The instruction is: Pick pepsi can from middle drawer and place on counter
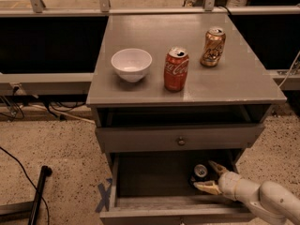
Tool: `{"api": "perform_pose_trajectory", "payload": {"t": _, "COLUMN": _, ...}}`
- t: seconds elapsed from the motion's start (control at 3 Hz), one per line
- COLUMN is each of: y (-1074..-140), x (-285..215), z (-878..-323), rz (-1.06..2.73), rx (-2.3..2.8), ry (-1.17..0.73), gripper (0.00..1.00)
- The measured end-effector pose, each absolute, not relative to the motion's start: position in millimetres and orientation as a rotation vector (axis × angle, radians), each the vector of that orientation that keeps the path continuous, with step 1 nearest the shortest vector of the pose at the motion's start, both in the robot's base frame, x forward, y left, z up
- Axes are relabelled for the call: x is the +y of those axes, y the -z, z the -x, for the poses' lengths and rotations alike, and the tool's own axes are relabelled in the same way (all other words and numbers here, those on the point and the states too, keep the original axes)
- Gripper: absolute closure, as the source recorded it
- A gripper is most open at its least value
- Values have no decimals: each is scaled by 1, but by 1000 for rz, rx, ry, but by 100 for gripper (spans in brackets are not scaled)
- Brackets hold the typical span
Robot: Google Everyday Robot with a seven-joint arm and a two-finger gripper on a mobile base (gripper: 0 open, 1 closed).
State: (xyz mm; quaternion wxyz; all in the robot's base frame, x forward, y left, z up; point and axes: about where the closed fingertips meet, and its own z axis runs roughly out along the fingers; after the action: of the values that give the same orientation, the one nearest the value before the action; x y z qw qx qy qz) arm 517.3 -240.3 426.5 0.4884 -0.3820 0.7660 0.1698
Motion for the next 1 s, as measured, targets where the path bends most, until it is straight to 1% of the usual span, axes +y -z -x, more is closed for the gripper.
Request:
{"api": "perform_pose_trajectory", "payload": {"t": 0.33, "y": -424, "x": -234, "z": -524, "rz": 899, "rx": 1853, "ry": -453, "gripper": 44}}
{"api": "perform_pose_trajectory", "payload": {"t": 0.67, "y": -421, "x": -236, "z": -522, "rz": 839, "rx": 1841, "ry": -525, "gripper": 68}}
{"api": "perform_pose_trajectory", "payload": {"t": 1.0, "y": -449, "x": -245, "z": -513, "rz": 770, "rx": 1752, "ry": -607, "gripper": 91}}
